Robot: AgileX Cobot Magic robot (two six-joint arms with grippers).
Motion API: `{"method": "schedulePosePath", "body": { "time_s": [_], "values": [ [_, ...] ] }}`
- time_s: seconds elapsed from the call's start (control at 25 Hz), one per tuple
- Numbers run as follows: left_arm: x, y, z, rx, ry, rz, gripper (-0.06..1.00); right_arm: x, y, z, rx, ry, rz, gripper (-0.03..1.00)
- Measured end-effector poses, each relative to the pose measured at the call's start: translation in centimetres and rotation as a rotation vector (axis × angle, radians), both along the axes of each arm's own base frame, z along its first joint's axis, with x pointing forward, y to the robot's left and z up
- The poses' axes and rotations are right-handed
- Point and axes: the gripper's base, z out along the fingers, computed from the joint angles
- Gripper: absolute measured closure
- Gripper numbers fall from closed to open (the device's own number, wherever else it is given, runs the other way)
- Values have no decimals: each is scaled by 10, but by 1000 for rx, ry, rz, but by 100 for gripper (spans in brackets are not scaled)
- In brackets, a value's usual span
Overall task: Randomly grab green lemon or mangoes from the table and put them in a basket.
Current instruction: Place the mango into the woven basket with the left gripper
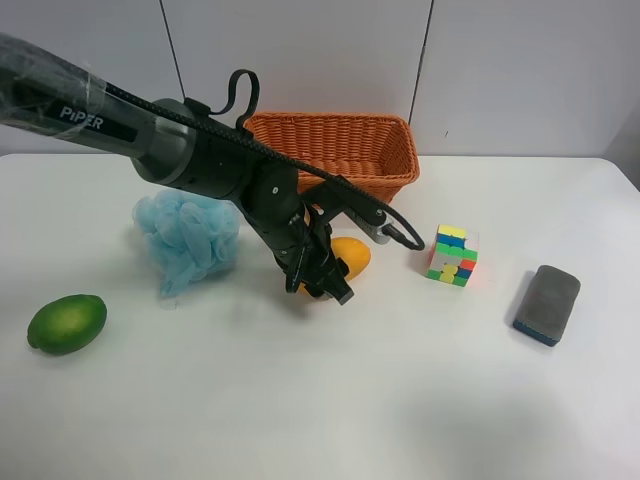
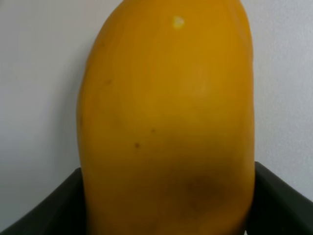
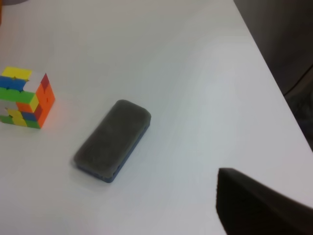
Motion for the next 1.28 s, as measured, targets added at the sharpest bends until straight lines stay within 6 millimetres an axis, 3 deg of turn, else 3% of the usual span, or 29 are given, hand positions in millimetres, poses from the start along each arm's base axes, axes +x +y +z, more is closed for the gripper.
{"method": "schedulePosePath", "body": {
  "time_s": [0.32,0.48,0.76,0.88,1.04,1.28],
  "values": [
    [-2,2,9,6,6,0,35,0,0,0,0,0,0,-2],
    [-5,5,39,15,14,1,35,0,0,0,0,0,0,-2],
    [1,2,111,78,44,-1,35,0,0,0,0,0,0,-2],
    [12,-1,146,69,16,21,35,0,0,0,0,0,0,-2],
    [35,3,179,35,-18,72,35,0,0,0,0,0,0,-2],
    [78,17,183,15,-67,130,35,0,0,0,1,0,0,-2]
  ]
}}
